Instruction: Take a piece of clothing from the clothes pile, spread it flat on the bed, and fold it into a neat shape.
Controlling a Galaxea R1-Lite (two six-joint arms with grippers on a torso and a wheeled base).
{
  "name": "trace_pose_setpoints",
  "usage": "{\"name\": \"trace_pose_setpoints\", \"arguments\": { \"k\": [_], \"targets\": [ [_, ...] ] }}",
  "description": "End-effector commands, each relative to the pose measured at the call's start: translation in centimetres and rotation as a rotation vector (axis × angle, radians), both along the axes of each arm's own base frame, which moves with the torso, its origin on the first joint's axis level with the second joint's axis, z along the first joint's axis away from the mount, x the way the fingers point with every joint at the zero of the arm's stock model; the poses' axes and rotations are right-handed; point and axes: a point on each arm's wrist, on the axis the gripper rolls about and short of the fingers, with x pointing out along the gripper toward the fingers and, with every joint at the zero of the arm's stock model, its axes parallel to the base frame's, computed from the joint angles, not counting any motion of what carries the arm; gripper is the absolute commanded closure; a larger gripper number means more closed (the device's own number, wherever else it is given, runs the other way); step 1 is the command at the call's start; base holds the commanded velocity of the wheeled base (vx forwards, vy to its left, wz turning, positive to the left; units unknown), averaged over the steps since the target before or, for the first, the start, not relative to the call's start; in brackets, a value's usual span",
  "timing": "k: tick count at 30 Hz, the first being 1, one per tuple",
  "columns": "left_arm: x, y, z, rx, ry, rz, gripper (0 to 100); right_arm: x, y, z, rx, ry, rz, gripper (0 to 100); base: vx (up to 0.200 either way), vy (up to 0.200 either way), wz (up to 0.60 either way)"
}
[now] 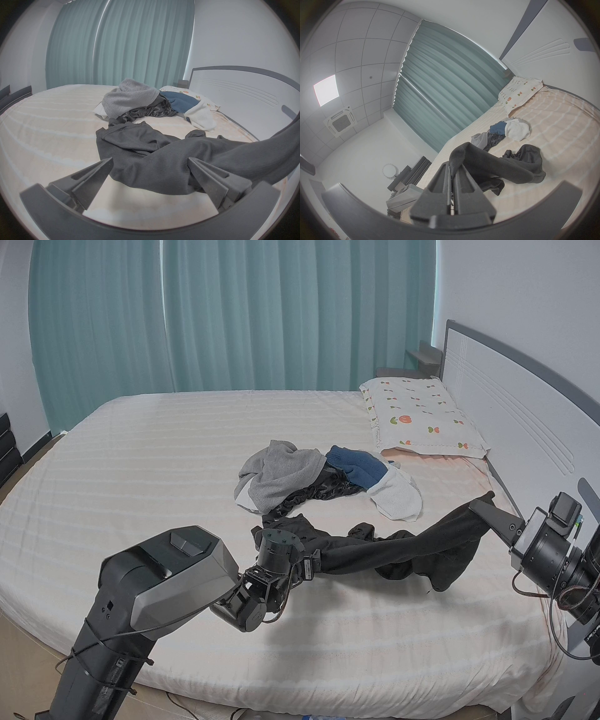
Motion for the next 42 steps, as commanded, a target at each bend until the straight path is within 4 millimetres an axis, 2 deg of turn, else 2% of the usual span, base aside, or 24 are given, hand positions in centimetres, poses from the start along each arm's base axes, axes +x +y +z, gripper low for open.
{"name": "trace_pose_setpoints", "arguments": {
  "k": [1,5,13,14,19,23,27,29,30,31,34,35,37,42],
  "targets": [
    [1.2,-0.1,-1.8,0.016,0.027,0.02,0,0.0,0.0,-0.1,-0.003,0.006,0.0,100,0.0,0.0,0.0],
    [1.6,-0.1,-1.7,-0.002,0.022,0.033,0,0.0,0.0,-0.2,-0.003,0.007,0.0,100,0.0,0.0,0.0],
    [1.2,0.0,-1.4,-0.038,0.043,0.051,0,0.0,0.0,-0.2,-0.005,0.01,0.0,100,0.0,0.0,0.0],
    [1.2,0.0,-1.3,-0.04,0.041,0.049,100,0.0,0.0,-0.2,-0.005,0.01,0.0,100,0.0,0.0,0.0],
    [1.3,0.0,-0.8,-0.049,0.026,0.05,100,0.0,0.0,-0.2,-0.003,0.006,0.0,100,0.0,0.0,0.0],
    [1.7,0.2,1.6,-0.078,-0.016,0.057,100,0.0,0.0,-0.2,-0.004,0.008,-0.002,100,0.0,0.0,0.0],
    [1.4,0.5,5.7,-0.142,-0.079,0.111,100,0.1,-0.1,-0.2,-0.005,0.01,-0.005,100,0.0,0.0,0.0],
    [0.2,1.0,8.1,-0.169,-0.081,0.129,100,0.3,-0.3,-0.3,-0.006,0.012,-0.017,100,0.0,0.0,0.0],
    [0.0,1.1,8.3,-0.169,-0.08,0.129,100,0.3,-0.3,-0.3,-0.007,0.014,-0.019,100,0.0,0.0,0.0],
    [-1.6,2.0,10.0,-0.157,-0.058,0.128,100,0.5,-0.6,-0.3,-0.006,0.014,-0.034,100,0.0,0.0,0.0],
    [-2.8,2.8,11.7,-0.153,-0.05,0.131,100,0.8,-0.8,-0.4,-0.008,0.02,-0.043,100,0.0,0.0,0.0],
    [-3.4,3.3,12.8,-0.158,-0.056,0.134,100,0.9,-0.9,-0.6,-0.01,0.024,-0.035,100,0.0,0.0,0.0],
    [-4.0,3.9,12.8,-0.135,-0.041,0.134,100,0.9,-0.9,-0.7,-0.012,0.029,-0.026,100,0.0,0.0,0.0],
    [-4.1,3.7,10.5,-0.097,0.015,0.131,100,0.8,-0.9,-0.7,-0.012,0.029,-0.026,100,0.0,0.0,0.0]
  ]
}}
